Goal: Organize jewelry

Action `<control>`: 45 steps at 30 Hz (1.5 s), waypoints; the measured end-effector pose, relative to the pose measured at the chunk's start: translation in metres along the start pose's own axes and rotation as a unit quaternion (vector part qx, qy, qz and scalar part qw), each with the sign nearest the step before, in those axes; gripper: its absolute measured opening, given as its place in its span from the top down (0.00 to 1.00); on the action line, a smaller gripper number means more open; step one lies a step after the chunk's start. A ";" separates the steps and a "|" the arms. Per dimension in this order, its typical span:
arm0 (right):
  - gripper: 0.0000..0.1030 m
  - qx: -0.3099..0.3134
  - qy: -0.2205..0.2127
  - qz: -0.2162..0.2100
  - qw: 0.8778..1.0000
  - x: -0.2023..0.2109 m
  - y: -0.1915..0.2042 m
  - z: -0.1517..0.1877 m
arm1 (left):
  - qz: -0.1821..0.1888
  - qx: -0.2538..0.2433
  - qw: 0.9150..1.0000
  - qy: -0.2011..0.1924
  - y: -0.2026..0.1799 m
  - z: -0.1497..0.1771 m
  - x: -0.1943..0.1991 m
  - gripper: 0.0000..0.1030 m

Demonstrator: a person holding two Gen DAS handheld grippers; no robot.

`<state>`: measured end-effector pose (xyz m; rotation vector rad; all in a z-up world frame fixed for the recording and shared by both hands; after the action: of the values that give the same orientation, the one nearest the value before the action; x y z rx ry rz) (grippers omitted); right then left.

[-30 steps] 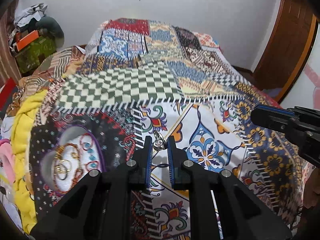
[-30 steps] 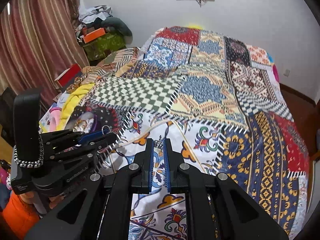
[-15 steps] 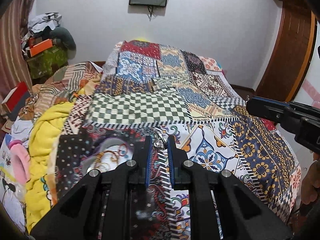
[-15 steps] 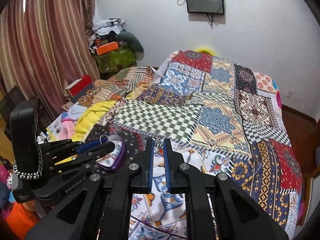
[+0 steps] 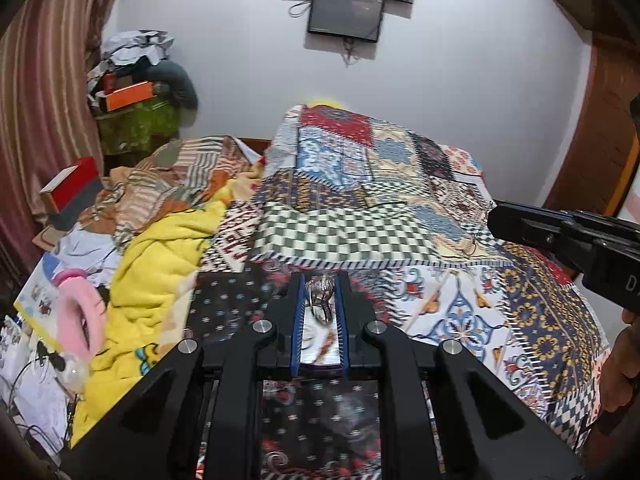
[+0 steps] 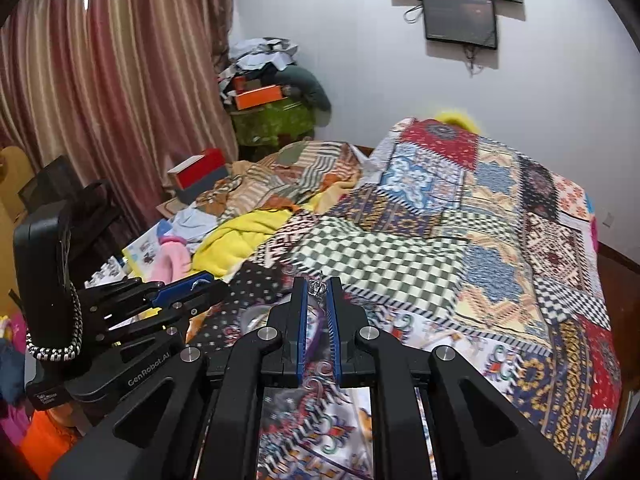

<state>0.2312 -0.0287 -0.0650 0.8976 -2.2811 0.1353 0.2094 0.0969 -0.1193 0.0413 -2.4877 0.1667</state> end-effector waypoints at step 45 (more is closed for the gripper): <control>0.92 0.005 0.100 -0.025 0.995 -0.093 0.016 0.029 | -0.057 0.065 0.988 0.129 0.102 0.088 -0.064 0.62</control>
<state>0.2546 0.0264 -0.1429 0.9025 -2.0731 0.2055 0.2000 0.1859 -0.2384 0.2028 -2.2068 0.2693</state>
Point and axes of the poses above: each gripper's, at about its wrist camera, not at the fingertips, and x roughly against the way its jaws point, y to its left, z to its underside, the point moved 2 cm from there along -x, roughly the way its jaws point, and after that the axes turned 1 degree about -x, right-handed, at the moved point
